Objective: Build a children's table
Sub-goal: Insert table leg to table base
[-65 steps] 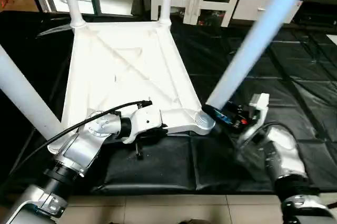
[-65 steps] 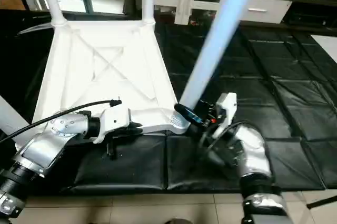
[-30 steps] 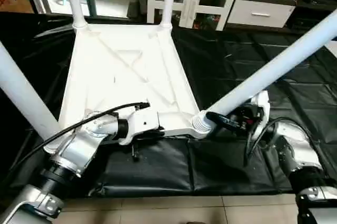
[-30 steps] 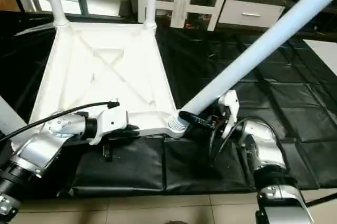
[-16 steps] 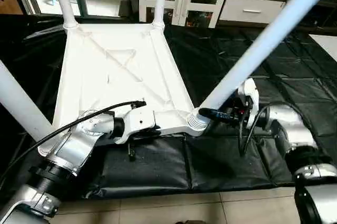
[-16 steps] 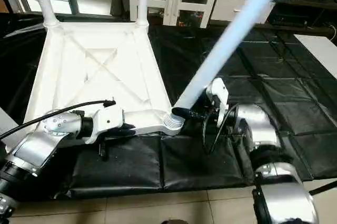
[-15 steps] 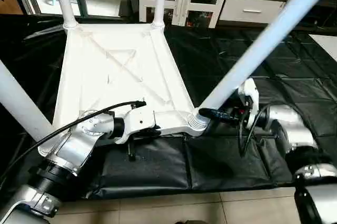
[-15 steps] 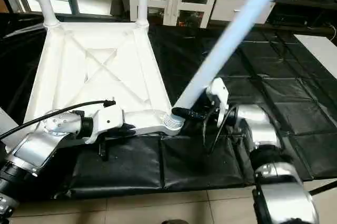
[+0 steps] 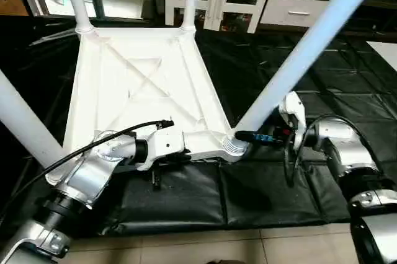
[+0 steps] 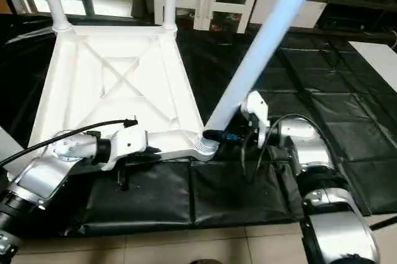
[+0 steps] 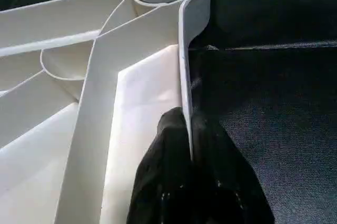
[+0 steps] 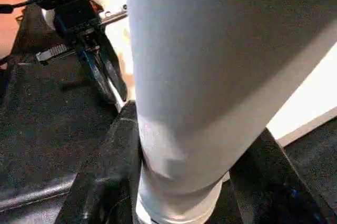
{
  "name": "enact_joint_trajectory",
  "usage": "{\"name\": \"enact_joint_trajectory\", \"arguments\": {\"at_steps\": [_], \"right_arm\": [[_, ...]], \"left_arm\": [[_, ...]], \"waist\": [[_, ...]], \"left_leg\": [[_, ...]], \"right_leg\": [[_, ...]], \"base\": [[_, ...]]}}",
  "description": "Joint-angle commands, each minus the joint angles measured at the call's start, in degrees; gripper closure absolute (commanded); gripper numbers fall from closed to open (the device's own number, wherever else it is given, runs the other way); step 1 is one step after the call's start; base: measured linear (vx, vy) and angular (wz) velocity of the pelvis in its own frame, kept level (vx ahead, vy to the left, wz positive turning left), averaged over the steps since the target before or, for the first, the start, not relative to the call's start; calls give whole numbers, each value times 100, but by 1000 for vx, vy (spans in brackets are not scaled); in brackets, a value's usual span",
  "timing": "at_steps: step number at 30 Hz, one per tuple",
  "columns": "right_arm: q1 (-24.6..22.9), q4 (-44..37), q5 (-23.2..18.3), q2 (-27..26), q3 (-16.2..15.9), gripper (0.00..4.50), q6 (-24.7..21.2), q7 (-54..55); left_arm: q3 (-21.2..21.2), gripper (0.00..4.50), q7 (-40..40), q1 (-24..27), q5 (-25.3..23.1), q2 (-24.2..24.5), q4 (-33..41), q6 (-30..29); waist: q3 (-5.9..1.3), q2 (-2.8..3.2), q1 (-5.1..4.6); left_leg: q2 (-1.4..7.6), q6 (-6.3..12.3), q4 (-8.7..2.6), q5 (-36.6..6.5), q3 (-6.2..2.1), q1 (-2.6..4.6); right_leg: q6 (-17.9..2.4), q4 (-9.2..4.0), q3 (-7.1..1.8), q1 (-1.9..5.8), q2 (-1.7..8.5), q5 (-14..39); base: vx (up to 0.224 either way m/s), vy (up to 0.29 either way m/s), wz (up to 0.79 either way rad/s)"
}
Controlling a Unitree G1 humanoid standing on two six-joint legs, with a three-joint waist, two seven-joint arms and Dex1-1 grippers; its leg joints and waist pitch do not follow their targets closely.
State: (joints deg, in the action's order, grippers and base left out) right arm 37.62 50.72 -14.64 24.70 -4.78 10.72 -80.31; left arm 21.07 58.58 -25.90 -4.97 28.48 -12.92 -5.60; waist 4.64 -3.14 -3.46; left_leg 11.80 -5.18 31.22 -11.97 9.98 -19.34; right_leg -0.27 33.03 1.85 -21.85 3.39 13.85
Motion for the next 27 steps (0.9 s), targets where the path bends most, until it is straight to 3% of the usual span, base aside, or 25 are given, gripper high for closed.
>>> {"name": "enact_joint_trajectory", "arguments": {"at_steps": [1,7,12,15,20,21,27], "right_arm": [[-757,573,959,92,-869,264,-313,-525],[-760,661,1150,-7,-1105,264,-431,-576],[-628,738,1159,-269,-1238,264,-641,-623],[-447,880,1371,-357,-1420,264,-648,-627],[-42,996,1268,-545,-1237,264,-628,-414],[-19,997,1260,-550,-1229,264,-639,-419],[281,1016,1520,-480,-1439,264,-742,-663]], "left_arm": [[178,450,-107,34,-142,-95,-193,-4],[186,450,-93,21,-143,-123,-186,-20],[188,450,-37,70,-136,-99,-116,-66],[203,450,24,98,-133,-63,-88,-79],[197,450,36,93,-125,-68,-54,-108],[197,450,36,94,-124,-69,-51,-110],[201,450,23,116,-128,-74,-56,-110]], "waist": [[62,84,-31],[74,85,-24],[94,86,-30],[95,82,-57],[105,76,-104],[90,40,-110],[44,31,-109]], "left_leg": [[255,70,-505,-2625,-57,10],[246,84,-503,-2611,-42,-6],[244,46,-526,-2820,-89,-10],[239,42,-535,-2851,-108,-21],[236,54,-535,-2965,-135,-12],[236,67,-527,-2960,-127,-1],[249,122,-518,-2554,-96,-44]], "right_leg": [[-994,-552,-279,-153,365,2186],[-999,-553,-294,-146,369,2261],[-817,-592,-301,-168,391,2778],[-764,-597,-302,-171,400,2911],[-673,-632,-306,-203,421,3345],[-664,-640,-308,-207,417,3375],[-828,-582,-315,-168,410,2888]], "base": [[0,0,0],[0,0,0],[0,0,0],[0,0,0],[0,0,0],[0,0,0],[0,0,0]]}}
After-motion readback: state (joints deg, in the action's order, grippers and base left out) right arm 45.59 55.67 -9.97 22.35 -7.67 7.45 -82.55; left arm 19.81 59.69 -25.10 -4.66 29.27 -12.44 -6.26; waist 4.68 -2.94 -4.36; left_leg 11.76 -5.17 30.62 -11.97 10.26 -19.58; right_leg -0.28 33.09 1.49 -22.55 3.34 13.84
